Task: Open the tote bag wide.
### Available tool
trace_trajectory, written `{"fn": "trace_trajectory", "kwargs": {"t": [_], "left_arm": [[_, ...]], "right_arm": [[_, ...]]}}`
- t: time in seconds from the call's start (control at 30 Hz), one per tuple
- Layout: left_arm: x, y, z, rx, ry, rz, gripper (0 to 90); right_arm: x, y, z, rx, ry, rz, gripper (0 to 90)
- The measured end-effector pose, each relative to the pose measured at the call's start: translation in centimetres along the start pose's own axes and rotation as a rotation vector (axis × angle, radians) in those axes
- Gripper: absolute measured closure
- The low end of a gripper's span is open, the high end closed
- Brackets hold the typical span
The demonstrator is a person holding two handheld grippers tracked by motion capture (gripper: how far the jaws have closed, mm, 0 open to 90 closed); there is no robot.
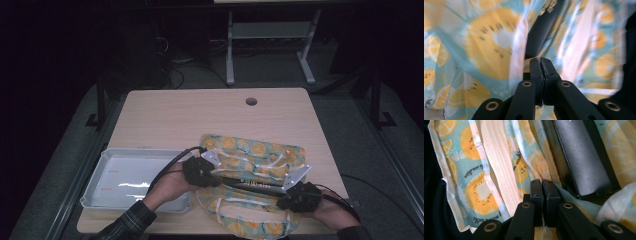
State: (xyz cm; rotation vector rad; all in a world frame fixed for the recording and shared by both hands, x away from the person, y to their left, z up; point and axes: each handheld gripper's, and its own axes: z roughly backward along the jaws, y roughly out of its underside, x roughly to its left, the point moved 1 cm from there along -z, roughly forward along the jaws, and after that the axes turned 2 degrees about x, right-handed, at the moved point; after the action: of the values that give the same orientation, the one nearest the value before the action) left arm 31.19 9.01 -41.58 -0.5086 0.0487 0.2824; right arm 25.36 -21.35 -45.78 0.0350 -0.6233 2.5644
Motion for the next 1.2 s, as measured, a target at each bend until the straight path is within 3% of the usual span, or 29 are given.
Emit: {"fn": "trace_trajectory", "kwargs": {"t": [0.13, 0.3, 0.53, 0.8, 0.93, 1.2], "left_arm": [[0.5, 0.2, -1.9, 0.071, -0.030, 0.002, 89.4], [0.8, 0.4, -3.3, 0.115, -0.036, 0.001, 89.5], [0.9, 0.5, -3.7, 0.118, -0.024, 0.015, 89.7], [1.1, 0.5, -3.6, 0.119, -0.009, 0.025, 89.7], [1.2, 0.5, -3.6, 0.120, -0.006, 0.029, 89.7], [1.3, 0.6, -3.7, 0.110, 0.004, 0.047, 89.7]], "right_arm": [[0.0, 0.0, 0.0, 0.003, -0.002, 0.001, 86.2], [-0.1, 0.0, 0.0, 0.001, -0.006, 0.006, 85.4], [-0.1, -0.1, 0.3, -0.009, -0.022, -0.004, 79.2], [0.5, -0.9, 3.5, -0.143, -0.048, -0.011, 78.2], [0.2, -2.0, 5.0, -0.205, -0.006, 0.006, 77.4], [-2.0, -4.0, 4.4, -0.194, 0.065, 0.016, 72.1]]}}
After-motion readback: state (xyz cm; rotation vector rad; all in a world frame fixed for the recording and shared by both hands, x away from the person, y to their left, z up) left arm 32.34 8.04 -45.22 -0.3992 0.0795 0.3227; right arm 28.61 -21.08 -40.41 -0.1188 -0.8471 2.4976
